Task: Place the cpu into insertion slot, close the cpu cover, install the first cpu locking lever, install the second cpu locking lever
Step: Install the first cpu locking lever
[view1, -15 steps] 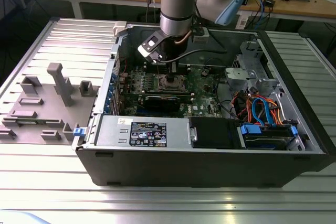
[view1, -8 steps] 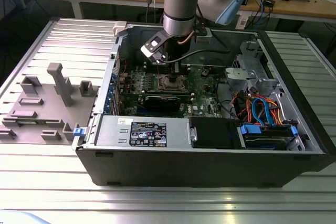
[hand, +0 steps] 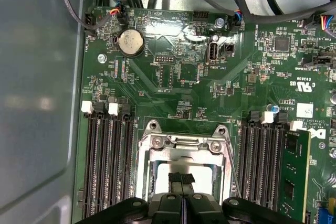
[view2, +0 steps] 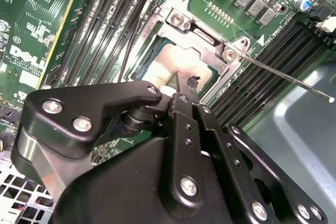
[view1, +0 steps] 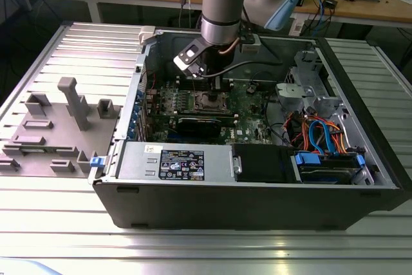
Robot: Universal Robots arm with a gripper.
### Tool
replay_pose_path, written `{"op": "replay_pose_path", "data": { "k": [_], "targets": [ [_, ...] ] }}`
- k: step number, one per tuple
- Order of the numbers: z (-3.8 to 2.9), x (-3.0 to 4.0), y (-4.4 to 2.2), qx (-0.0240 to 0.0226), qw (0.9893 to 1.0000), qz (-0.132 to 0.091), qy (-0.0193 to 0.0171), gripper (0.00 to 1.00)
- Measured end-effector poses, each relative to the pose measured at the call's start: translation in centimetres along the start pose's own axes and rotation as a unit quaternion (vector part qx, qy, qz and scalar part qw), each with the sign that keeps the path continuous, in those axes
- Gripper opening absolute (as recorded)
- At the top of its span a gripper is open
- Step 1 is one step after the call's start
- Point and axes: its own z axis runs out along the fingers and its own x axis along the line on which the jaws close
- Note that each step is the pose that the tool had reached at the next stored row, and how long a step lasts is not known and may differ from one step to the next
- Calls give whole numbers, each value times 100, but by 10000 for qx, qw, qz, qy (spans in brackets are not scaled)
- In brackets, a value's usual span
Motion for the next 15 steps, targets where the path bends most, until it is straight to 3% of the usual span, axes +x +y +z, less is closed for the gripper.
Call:
{"op": "replay_pose_path", "data": {
  "k": [15],
  "targets": [
    [0, -2, 35, 0, 10000, 0, 0, 11]
  ]
}}
